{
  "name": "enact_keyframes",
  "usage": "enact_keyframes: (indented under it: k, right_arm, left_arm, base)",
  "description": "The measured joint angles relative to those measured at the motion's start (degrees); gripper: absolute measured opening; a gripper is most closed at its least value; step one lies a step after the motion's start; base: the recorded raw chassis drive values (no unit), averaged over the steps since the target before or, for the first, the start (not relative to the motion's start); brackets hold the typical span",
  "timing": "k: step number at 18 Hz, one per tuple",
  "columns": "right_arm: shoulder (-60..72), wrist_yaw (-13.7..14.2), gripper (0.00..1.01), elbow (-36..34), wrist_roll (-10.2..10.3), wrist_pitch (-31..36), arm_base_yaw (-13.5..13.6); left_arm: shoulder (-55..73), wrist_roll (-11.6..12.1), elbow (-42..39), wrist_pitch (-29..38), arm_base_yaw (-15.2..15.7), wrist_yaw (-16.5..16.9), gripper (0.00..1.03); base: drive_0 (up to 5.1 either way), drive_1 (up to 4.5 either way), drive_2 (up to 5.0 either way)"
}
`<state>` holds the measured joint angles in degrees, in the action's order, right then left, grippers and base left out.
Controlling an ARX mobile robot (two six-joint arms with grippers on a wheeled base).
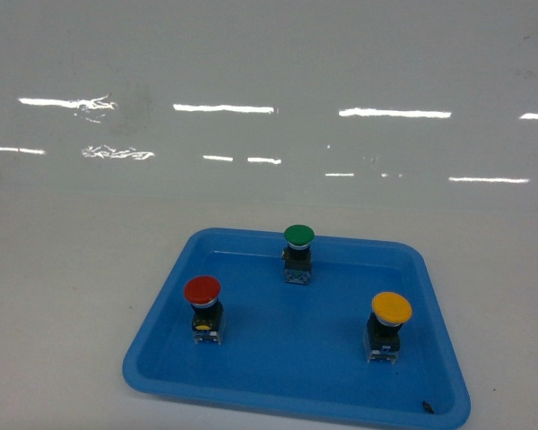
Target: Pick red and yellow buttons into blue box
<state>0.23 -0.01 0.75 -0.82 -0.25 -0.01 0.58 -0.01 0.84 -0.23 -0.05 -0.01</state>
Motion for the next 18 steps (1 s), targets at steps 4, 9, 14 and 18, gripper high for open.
enact_keyframes:
  k: [4,9,14,18]
  right_arm:
    - [0.0,0.0,0.98,0.0,0.0,0.0,0.0]
    - [0.0,0.0,0.98,0.0,0.0,0.0,0.0]
    - [5.68,-4.94,0.98,0.48,0.37,7.96,-4.72]
    - [23.52,-15.12,0.98,3.1,1.62,25.55,-12.28]
  left_arm:
    - [0.0,0.0,0.0,0.0,0.0,0.0,0.98]
    - [0.0,0.0,0.0,0.02,0.0,0.0,0.98]
    - [9.33,0.63,1.7,11.23,-10.8,-8.76,0.98]
    - [32.13,3.91,7.28,32.61,-25.31,-19.02,0.98]
  base:
    - [0.0,0.0,0.0]
    - [0.0,0.0,0.0]
    - [0.0,0.0,0.0]
    - [0.0,0.0,0.0]
